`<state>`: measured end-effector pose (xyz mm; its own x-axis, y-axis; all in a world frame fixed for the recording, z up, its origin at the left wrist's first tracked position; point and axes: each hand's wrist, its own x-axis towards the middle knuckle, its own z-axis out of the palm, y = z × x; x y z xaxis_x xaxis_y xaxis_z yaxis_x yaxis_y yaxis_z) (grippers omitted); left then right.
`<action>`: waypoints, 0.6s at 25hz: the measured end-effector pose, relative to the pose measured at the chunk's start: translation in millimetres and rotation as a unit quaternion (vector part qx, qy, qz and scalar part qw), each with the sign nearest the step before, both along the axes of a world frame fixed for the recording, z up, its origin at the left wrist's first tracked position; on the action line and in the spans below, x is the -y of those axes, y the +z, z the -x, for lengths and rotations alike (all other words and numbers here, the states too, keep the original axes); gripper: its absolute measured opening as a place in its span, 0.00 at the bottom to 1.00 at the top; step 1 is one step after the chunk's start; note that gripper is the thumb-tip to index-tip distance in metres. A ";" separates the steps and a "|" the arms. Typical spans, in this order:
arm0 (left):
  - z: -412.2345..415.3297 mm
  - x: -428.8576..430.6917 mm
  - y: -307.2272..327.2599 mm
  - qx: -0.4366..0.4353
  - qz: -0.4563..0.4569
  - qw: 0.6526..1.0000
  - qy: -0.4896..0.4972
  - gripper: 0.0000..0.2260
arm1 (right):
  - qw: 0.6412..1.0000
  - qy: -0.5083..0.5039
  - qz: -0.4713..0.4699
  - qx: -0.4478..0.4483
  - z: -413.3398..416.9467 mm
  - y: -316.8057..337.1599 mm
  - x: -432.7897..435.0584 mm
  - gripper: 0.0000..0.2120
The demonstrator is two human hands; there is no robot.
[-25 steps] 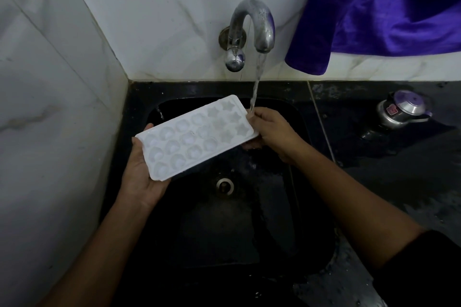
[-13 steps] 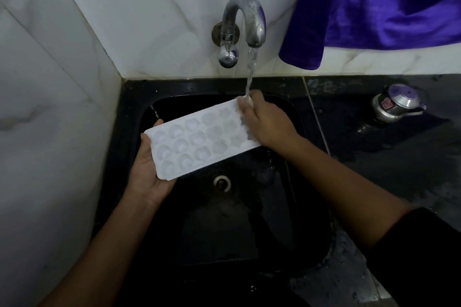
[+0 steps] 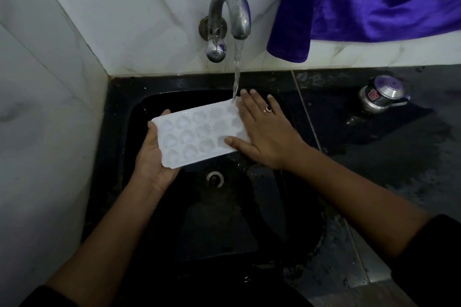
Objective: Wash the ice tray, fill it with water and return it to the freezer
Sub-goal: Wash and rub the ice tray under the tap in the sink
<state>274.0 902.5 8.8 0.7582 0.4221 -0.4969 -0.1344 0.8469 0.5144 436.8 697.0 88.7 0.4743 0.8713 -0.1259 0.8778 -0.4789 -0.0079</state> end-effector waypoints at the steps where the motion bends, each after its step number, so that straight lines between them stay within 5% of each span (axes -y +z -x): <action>1: -2.2 -4.7 2.3 0.001 -0.002 1.000 0.009 0.28 | 0.999 0.037 0.001 -0.003 7.1 0.4 4.5 0.46; 4: -5.2 -13.2 3.9 0.010 0.001 1.000 0.024 0.27 | 0.994 0.109 0.021 -0.014 19.1 2.2 14.5 0.46; 8: -9.4 5.1 13.3 -0.001 -0.011 1.000 0.008 0.27 | 0.999 0.032 -0.005 -0.019 7.2 9.7 -0.2 0.46; 12: -12.8 -4.2 18.2 0.002 -0.022 1.000 0.018 0.27 | 0.993 0.115 0.029 -0.028 27.2 5.8 14.4 0.47; 15: -17.3 11.9 17.8 0.006 -0.011 1.000 -0.018 0.27 | 0.998 0.054 0.008 -0.030 5.3 10.5 3.2 0.47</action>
<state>291.3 890.7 26.6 0.7790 0.4057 -0.4781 -0.1111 0.8397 0.5315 431.6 693.8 99.2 0.3696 0.9144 -0.1651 0.9223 -0.3827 -0.0550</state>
